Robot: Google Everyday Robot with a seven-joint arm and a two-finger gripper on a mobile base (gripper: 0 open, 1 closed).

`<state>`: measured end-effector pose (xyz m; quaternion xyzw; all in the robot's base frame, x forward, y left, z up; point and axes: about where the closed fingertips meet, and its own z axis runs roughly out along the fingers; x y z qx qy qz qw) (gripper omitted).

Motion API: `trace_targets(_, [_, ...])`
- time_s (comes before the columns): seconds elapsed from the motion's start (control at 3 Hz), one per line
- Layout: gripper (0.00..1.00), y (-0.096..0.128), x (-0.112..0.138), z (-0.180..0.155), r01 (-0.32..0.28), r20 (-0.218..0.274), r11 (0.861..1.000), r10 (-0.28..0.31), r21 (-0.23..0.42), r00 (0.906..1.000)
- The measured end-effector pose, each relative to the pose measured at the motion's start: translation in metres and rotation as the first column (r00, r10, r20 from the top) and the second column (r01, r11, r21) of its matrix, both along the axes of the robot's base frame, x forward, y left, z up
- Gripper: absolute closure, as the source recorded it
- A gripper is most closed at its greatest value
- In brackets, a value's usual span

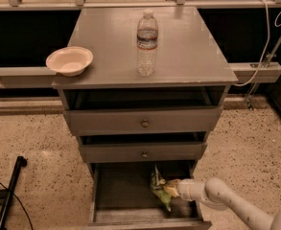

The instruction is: Place green jalapeno chip bag into bottom drawer

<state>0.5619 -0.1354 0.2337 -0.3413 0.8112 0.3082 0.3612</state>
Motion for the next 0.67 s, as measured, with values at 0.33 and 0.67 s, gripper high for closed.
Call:
trace_targets(0.33, [0.37,-0.0026,0.0071,-0.0054,0.027,0.014,0.999,-0.027,-0.024,0.9995])
trace_targets(0.67, [0.14,-0.0025,0.0071,-0.0054,0.027,0.014,0.999,-0.027,-0.024,0.9995])
